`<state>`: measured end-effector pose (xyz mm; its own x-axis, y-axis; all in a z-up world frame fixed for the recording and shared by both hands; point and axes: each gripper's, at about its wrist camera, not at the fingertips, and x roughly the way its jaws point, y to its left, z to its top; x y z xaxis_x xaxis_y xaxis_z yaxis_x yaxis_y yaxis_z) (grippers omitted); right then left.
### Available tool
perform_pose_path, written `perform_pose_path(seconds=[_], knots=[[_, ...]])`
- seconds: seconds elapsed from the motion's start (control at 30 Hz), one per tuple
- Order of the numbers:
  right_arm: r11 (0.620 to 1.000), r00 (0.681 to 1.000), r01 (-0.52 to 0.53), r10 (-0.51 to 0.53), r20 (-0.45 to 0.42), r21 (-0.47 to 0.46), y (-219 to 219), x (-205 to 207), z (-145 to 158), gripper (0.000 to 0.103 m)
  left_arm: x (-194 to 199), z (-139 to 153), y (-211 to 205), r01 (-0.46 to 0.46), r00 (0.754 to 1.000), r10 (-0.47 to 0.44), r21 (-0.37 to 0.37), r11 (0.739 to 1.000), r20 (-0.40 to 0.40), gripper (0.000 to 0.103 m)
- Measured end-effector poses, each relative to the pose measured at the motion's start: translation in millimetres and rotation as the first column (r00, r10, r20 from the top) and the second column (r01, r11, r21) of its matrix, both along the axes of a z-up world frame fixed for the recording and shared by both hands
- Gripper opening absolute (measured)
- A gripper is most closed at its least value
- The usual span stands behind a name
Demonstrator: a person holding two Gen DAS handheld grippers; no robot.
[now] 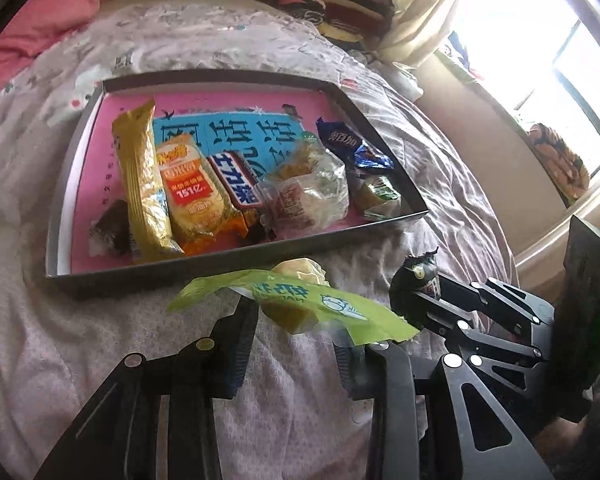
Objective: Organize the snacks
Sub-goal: 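Carry the green bag and the dark cartoon snack pack over the tray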
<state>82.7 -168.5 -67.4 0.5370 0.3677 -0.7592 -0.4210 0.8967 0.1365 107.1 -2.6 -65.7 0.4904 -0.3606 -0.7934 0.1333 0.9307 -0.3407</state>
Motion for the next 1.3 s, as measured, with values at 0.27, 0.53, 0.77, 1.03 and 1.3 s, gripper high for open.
perform_pose_path(seconds=[0.27,0.53,0.77,1.03,1.3], knots=[[1.0,1.0,-0.004,0.004,0.019,0.01,1,-1,6,0.03,-3,6,2,-0.006,1.0,0.006,0.014,1.0,0.019,0.032],[0.999,0.999,0.008,-0.01,0.05,0.033,-3,0,18,0.03,-6,25,9,-0.029,0.997,0.028,0.01,1.0,0.072,0.032],[0.999,0.996,0.022,-0.026,0.089,0.05,-5,5,32,0.03,-7,41,25,-0.077,0.99,0.075,0.018,0.997,0.119,0.033],[0.996,0.991,0.05,-0.058,0.121,0.074,-9,22,46,0.03,2,46,43,-0.135,0.982,0.129,0.034,0.99,0.141,0.032],[0.993,0.985,0.082,-0.094,0.148,0.085,-11,43,54,0.03,16,35,47,-0.153,0.982,0.145,0.057,0.987,0.125,0.033]])
